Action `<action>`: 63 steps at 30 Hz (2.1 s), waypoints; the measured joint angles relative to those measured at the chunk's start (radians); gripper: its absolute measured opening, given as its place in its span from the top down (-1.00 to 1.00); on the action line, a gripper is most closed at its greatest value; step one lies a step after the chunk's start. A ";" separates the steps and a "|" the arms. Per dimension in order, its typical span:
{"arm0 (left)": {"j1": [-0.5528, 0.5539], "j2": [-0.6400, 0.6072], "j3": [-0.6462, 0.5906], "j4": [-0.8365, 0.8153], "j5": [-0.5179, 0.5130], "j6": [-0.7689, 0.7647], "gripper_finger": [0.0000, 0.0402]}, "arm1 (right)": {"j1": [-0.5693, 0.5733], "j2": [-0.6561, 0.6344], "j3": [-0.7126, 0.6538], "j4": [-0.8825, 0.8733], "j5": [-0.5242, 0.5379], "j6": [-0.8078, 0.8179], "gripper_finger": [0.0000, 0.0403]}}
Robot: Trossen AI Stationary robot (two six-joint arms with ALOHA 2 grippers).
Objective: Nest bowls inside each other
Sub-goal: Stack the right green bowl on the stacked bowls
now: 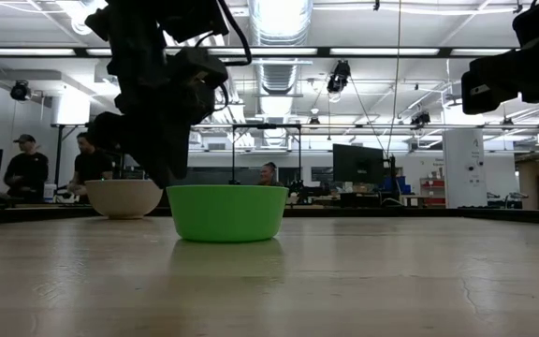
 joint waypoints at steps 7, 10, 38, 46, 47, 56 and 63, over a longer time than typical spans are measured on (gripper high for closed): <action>0.000 0.041 0.000 0.034 0.021 -0.005 0.31 | 0.000 0.000 0.000 0.000 0.000 0.000 0.96; 0.000 0.063 -0.001 0.044 0.034 -0.005 0.31 | 0.000 0.000 0.000 0.000 0.000 0.000 0.96; 0.000 0.135 -0.001 0.078 0.090 -0.004 0.74 | 0.000 0.000 0.000 0.000 0.000 0.000 0.96; 0.000 0.135 -0.001 0.076 0.088 -0.003 0.95 | 0.000 0.000 0.000 0.000 0.000 0.000 0.96; -0.001 0.135 0.000 0.075 0.088 -0.003 0.94 | 0.000 0.000 0.000 0.000 0.000 0.000 0.96; 0.000 0.107 0.010 0.066 0.049 0.013 0.97 | 0.000 0.000 0.000 0.000 0.000 0.000 0.96; 0.000 0.037 0.027 0.047 -0.051 0.055 0.97 | 0.000 0.000 0.000 0.000 0.000 0.000 0.96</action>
